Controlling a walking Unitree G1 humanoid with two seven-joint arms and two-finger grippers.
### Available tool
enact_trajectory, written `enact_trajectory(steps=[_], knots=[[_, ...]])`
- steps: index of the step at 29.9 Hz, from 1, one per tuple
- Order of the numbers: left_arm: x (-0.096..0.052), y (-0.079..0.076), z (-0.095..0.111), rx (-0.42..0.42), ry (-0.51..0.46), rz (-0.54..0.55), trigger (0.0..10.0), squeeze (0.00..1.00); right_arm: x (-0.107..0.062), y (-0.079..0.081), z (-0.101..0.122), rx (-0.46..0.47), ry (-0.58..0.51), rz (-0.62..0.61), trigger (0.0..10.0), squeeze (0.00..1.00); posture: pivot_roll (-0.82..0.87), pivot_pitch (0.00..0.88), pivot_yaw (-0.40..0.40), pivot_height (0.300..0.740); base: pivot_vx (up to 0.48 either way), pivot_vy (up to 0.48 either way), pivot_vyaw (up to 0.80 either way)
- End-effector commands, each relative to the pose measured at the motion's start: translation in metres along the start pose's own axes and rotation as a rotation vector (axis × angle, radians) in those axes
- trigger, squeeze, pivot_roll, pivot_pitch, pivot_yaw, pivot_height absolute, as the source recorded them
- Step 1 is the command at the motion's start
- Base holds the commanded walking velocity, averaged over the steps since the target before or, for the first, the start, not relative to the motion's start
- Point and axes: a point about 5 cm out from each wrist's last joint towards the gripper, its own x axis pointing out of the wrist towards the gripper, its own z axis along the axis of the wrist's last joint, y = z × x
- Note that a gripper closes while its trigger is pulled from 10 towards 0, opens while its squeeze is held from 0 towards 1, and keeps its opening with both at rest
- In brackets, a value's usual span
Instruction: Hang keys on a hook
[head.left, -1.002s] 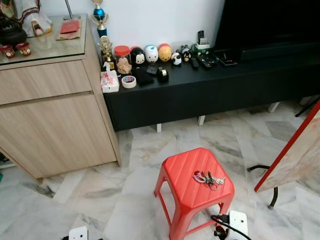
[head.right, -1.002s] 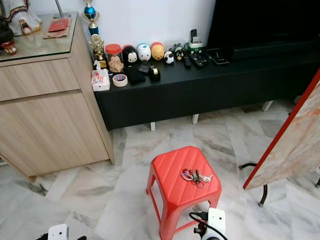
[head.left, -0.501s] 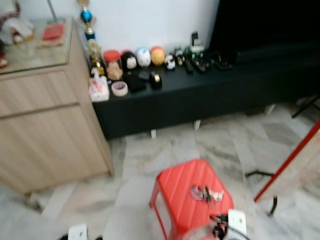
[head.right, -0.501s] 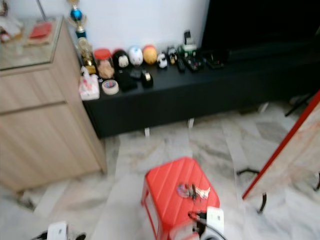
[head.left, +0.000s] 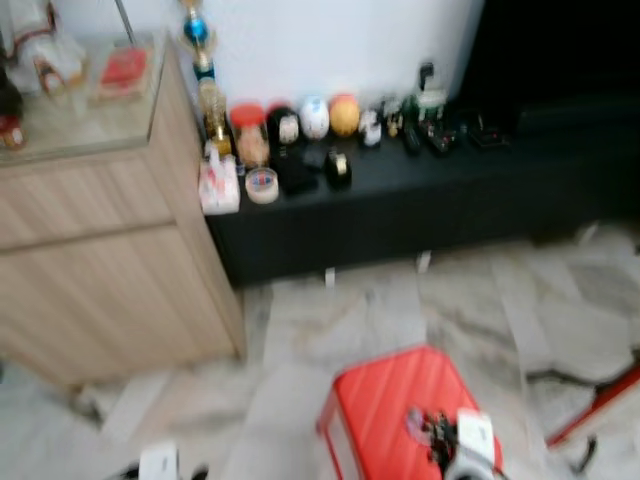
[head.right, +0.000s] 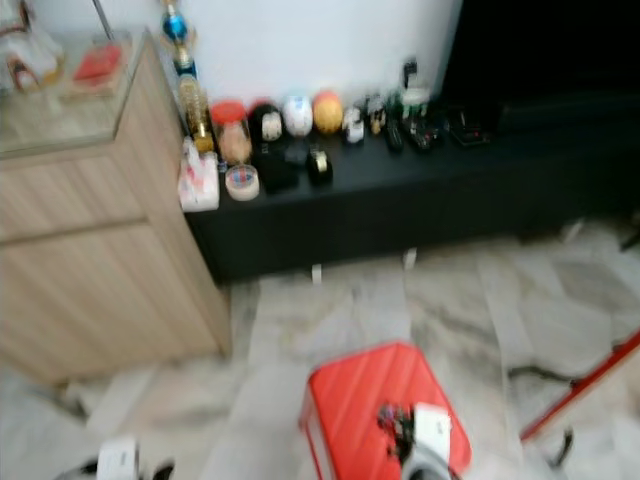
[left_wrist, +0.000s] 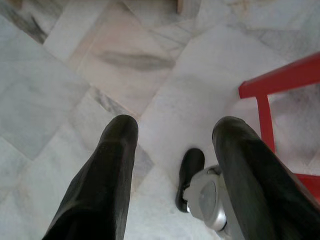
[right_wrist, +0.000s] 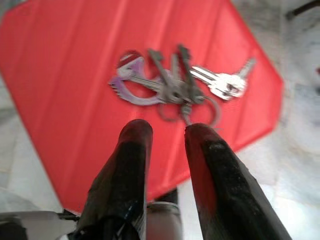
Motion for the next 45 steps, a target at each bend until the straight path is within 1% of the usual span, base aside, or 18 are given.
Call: enact_trajectory(steps=[1,6,8,18,33,37,45], knots=[[-0.0019,0.0030,-0.0043,0.003,0.014,0.004,10.0,0.00,-0.0008,0.0000,-0.0039,0.006,0.012,-0.002,10.0,0.00,0.10,0.045,0.000,0.740,0.000,0.000,0.00],[-0.0021,0.0036,-0.0045,0.013,0.017,0.001,10.0,0.00,-0.0008,0.0003,-0.0039,0.007,0.011,-0.002,10.0,0.00,0.10,0.045,0.001,0.740,0.000,0.000,0.00],[-0.0021,0.0039,-0.0042,0.030,0.015,-0.003,10.0,0.00,-0.0008,0.0004,-0.0039,0.008,0.011,-0.002,10.0,0.00,0.10,0.046,0.001,0.740,0.000,0.000,0.00],[-0.0020,0.0016,-0.0045,0.025,0.014,-0.008,10.0,0.00,-0.0008,0.0001,-0.0038,0.010,0.010,-0.003,10.0,0.00,0.10,0.047,0.000,0.740,0.000,-0.359,0.00],[-0.0018,0.0004,-0.0040,0.032,0.009,-0.008,10.0,0.00,-0.0008,0.0000,-0.0034,0.010,0.008,-0.002,10.0,0.00,0.10,0.046,-0.001,0.740,0.000,0.000,0.00],[-0.0016,-0.0005,-0.0036,0.026,0.008,-0.008,10.0,0.00,-0.0007,-0.0001,-0.0032,0.011,0.008,-0.002,10.0,0.00,0.10,0.045,-0.005,0.740,0.000,-0.316,0.00],[-0.0018,-0.0008,-0.0043,0.019,0.009,-0.005,10.0,0.00,-0.0008,-0.0003,-0.0036,0.013,0.009,-0.003,10.0,0.00,0.09,0.044,-0.005,0.740,0.000,0.000,0.00]])
